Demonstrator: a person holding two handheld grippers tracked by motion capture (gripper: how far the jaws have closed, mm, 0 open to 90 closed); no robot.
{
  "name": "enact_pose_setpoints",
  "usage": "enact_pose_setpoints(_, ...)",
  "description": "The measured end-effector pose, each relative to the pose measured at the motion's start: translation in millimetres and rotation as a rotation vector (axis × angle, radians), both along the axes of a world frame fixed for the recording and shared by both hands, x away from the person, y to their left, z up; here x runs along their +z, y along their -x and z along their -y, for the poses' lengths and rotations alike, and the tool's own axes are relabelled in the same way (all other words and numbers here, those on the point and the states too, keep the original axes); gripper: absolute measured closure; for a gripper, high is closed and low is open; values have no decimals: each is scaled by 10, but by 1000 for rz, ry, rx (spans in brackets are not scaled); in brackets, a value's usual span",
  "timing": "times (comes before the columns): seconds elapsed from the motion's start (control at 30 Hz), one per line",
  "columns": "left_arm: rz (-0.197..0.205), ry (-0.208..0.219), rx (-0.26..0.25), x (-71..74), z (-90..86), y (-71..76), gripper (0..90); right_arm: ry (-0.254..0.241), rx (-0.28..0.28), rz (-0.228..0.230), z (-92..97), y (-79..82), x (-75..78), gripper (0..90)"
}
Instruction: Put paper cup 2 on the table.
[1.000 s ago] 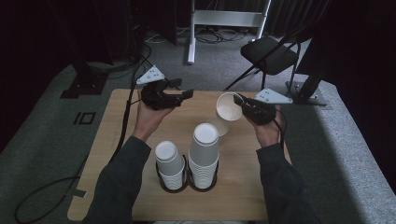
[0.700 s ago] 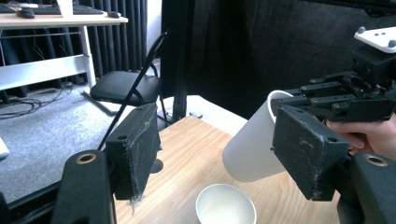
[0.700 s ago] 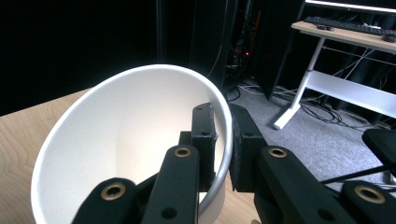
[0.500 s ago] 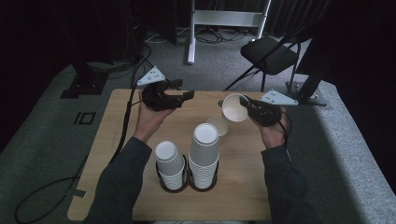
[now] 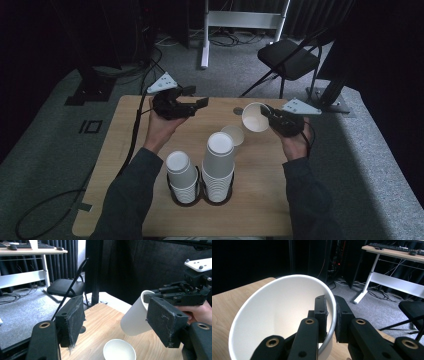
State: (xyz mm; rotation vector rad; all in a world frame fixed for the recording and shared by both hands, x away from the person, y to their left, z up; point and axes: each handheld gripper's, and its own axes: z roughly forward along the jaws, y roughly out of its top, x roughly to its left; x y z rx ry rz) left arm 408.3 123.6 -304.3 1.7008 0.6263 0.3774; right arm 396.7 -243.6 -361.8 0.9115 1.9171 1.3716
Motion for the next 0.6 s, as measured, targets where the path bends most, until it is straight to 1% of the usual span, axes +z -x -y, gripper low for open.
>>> enact_pose_setpoints(0.23,-2,5,-2,-3,-12,1,304,-1,-10,-8,44,-7,-33,827)
enact_pose_setpoints(0.6,-5,8,-9,-11,14,0,304,-4,-29,-19,136,-2,-86,826)
